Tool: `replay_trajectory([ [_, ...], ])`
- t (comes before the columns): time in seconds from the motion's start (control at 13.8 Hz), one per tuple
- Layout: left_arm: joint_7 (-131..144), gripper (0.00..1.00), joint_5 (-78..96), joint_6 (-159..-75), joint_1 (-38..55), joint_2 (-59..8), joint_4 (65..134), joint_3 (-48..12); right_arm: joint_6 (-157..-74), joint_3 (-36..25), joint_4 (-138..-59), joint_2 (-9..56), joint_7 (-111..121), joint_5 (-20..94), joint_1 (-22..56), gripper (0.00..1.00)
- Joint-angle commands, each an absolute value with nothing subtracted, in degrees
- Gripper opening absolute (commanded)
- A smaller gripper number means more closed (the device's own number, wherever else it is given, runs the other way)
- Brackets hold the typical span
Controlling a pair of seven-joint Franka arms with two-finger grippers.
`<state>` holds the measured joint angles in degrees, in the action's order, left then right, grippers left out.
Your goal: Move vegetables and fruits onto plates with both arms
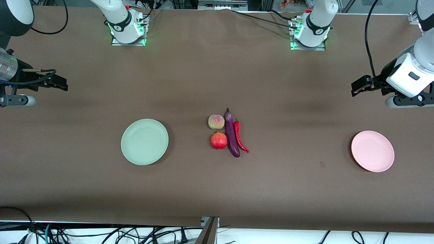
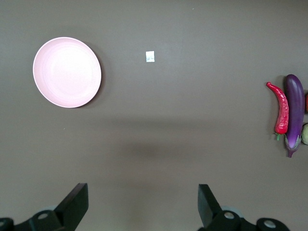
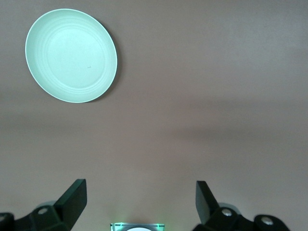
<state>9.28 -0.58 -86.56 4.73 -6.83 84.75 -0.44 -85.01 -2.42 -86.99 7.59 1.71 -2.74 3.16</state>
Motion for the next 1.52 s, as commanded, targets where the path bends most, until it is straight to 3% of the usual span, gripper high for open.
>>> replay_trajectory([
  [0.0,8.26,1.00,-0.88,-85.78,4.48,-6.68,83.94,-0.62,-84.81,-2.37,-85.96,7.82,1.76,-2.11,3.16,1.00],
  [1.45,8.35,1.00,-0.88,-85.69,4.39,-6.68,84.11,-0.53,-86.13,-2.46,-85.96,8.44,1.85,-2.11,2.90,1.00],
])
